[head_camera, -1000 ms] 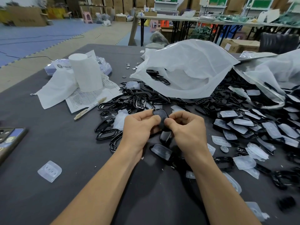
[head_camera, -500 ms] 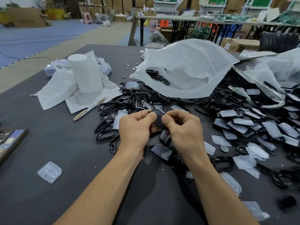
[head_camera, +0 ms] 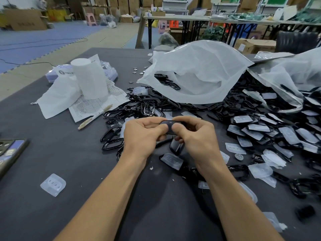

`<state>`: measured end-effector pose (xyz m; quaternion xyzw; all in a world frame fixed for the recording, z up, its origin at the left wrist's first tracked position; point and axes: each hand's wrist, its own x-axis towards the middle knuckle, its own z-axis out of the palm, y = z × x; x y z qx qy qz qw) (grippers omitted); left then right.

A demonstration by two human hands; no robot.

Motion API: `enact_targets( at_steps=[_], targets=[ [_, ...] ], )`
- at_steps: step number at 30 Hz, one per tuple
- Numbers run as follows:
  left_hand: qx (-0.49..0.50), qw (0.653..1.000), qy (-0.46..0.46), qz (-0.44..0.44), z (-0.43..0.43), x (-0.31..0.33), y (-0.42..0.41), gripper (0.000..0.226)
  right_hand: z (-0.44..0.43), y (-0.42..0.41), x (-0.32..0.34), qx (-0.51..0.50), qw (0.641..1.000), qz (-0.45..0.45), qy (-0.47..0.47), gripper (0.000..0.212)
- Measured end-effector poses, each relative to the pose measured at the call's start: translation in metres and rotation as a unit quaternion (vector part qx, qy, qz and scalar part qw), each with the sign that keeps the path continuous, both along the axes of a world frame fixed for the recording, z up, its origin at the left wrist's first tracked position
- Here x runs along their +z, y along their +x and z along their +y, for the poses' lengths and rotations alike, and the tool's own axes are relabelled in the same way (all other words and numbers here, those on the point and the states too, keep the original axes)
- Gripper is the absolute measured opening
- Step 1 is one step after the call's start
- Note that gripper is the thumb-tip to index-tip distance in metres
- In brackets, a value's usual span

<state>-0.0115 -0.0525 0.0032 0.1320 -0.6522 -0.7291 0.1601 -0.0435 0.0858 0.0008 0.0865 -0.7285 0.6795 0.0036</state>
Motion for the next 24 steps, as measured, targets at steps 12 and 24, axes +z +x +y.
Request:
enact_targets(
  at_steps=[12, 24],
  targets=[
    [0.003, 1.0, 0.029, 0.004, 0.003, 0.007, 0.002, 0.025, 0.007, -0.001, 0.013, 0.071, 0.995, -0.049, -0.051, 0.033],
    [0.006, 1.0, -0.015, -0.004, 0.002, 0.001, -0.002, 0.036, 0.006, -0.001, 0.009, 0.02, 0.999, -0.027, -0.013, 0.03]
  ],
)
